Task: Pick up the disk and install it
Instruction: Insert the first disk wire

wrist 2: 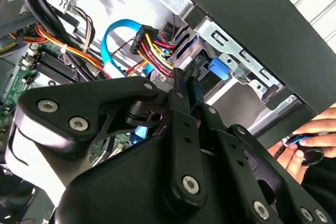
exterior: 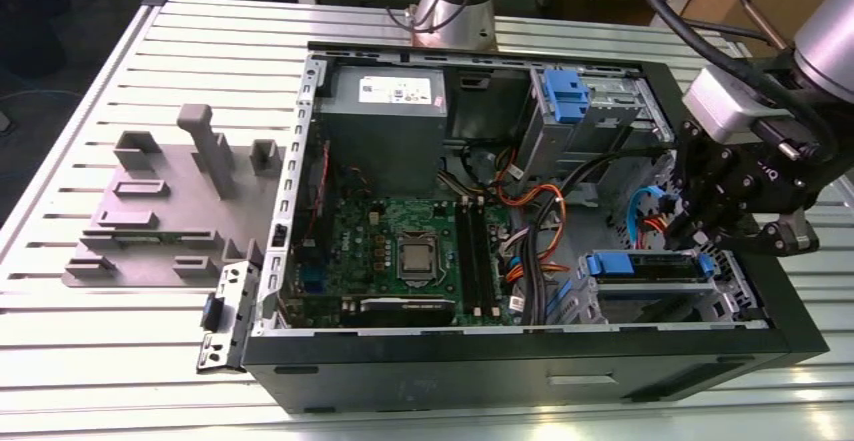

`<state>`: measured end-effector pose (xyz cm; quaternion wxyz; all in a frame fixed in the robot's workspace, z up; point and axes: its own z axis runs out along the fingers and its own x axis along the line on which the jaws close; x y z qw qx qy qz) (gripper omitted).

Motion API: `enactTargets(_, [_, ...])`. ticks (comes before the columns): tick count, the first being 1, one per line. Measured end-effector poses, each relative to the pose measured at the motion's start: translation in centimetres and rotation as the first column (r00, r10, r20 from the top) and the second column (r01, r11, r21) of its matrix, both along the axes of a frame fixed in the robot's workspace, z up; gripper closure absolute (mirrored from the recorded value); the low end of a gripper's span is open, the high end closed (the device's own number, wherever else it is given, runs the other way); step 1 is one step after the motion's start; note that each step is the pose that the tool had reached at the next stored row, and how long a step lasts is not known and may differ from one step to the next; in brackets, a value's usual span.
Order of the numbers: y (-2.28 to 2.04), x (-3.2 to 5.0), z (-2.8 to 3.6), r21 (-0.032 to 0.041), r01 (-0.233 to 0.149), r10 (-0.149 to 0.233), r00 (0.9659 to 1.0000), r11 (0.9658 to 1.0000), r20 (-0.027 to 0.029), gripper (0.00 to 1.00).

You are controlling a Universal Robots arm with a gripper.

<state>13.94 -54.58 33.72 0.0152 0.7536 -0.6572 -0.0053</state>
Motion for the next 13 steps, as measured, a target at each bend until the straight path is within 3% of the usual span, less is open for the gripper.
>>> enactTargets(5, [-0.15, -0.10, -0.11, 0.0002, 0.014, -0.014, 0.9999, 0.9999, 0.0043, 0.82])
enactTargets(13, [-0.16, -0.29, 0.10, 0.0008, 0.025, -0.025, 0.9994, 0.9997, 0.0231, 0.82])
